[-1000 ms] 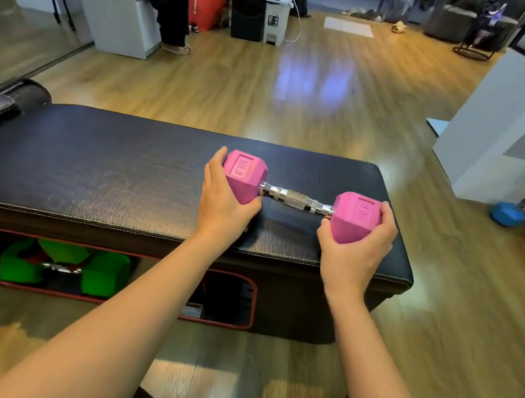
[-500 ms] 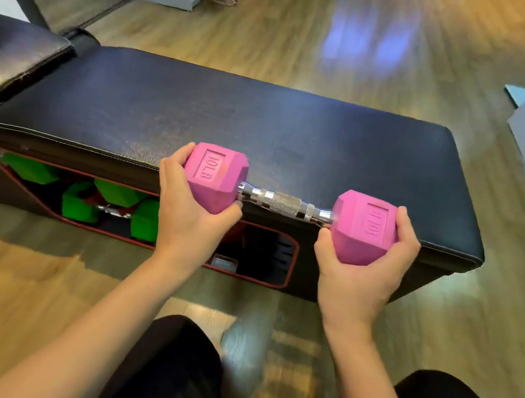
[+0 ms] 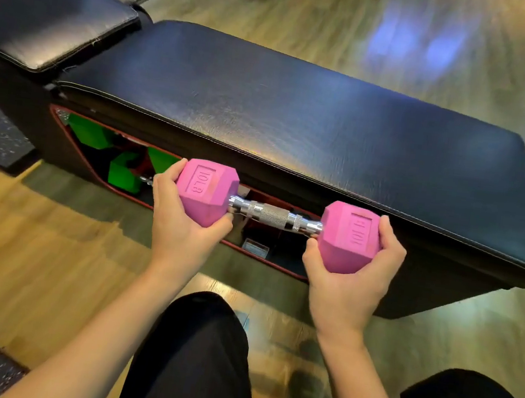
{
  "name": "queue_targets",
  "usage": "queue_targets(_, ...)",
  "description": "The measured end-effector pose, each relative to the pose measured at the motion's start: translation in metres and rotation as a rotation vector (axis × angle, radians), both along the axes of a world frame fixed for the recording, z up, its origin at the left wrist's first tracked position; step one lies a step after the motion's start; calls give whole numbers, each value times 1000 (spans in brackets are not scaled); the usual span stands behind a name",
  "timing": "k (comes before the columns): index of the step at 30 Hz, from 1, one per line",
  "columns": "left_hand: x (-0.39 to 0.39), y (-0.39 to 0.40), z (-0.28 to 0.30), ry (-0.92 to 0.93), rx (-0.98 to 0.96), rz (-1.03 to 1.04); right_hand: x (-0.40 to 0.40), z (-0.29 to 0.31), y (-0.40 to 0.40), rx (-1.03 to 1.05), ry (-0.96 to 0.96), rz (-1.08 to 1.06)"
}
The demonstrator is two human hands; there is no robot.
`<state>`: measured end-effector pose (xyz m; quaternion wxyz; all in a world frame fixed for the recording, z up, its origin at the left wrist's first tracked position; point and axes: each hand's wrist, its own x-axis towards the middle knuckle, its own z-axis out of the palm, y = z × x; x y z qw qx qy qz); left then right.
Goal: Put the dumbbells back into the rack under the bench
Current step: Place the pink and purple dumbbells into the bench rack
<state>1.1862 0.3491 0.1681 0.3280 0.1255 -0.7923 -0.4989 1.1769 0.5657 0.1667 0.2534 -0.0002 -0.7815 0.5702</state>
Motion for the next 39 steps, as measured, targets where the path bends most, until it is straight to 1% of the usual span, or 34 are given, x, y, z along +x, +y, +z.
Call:
queue_targets(2,4,-9,-15,-36,-19,12,5,-13,-7,5,-53,16)
queue_targets(5,8,-19,-42,-54,8,9,8,-35,-17,-18,-67,23)
queue_targets(8,7,-29,-72,-115,29,-18,7,-61,-28,23,-115,13)
queue_targets(17,-15,-43,-132,-238,37,-49,-16,-123,-38,77,-207,2)
queue_targets(21,-25,-46,-167,-284,0,-42,-24,-151,-41,106,-264,-10)
queue_targets(25,-34,-44,-202,-330,15,-33,-33,-185,-40,108,-324,-10)
queue_targets(30,-53,-44,-241,-382,18,-40,-46,-228,-37,122,-323,-10)
queue_targets(33,-71,-43,-254,-410,121,-30,-61,-249,-38,153,-328,-36)
queue_targets(39,-90,-43,-283,-420,73,-51,-88,-280,-36,171,-331,-27)
